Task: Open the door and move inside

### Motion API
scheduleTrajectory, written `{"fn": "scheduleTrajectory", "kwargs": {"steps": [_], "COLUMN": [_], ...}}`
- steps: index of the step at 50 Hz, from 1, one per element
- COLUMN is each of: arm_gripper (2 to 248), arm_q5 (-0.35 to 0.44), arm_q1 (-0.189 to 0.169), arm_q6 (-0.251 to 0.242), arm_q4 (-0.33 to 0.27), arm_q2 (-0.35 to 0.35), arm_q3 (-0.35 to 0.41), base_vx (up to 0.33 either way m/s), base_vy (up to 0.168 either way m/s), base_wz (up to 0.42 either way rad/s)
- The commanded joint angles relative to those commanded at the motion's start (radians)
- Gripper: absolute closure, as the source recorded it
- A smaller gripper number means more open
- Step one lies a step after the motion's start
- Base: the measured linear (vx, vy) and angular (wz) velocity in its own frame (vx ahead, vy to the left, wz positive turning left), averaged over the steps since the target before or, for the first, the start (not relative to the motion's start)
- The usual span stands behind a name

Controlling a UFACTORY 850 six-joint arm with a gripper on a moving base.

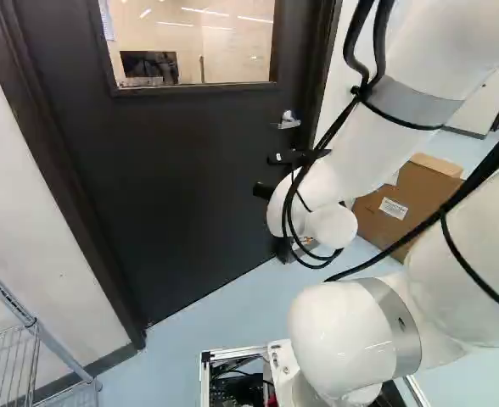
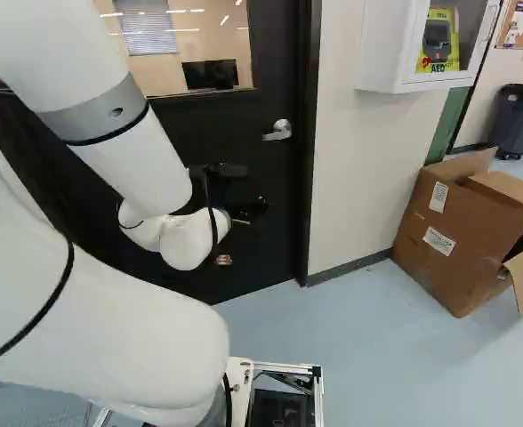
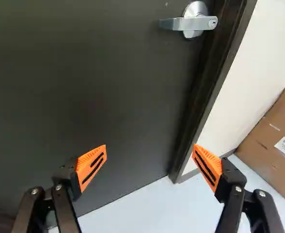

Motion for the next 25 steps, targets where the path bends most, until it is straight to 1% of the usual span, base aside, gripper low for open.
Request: {"fn": "scheduleTrajectory", "kwargs": {"steps": [7, 25], "arm_gripper": [3, 3], "arm_q5": [0.000, 0.000], "arm_q1": [-0.011, -0.050], "arm_q6": [0.000, 0.000], "arm_q4": [0.000, 0.000], "arm_q2": [-0.012, -0.010], "arm_q3": [-0.015, -0.056], "base_vx": [0.000, 0.000], "base_vy": [0.000, 0.000], "base_wz": [0.000, 0.000]}}
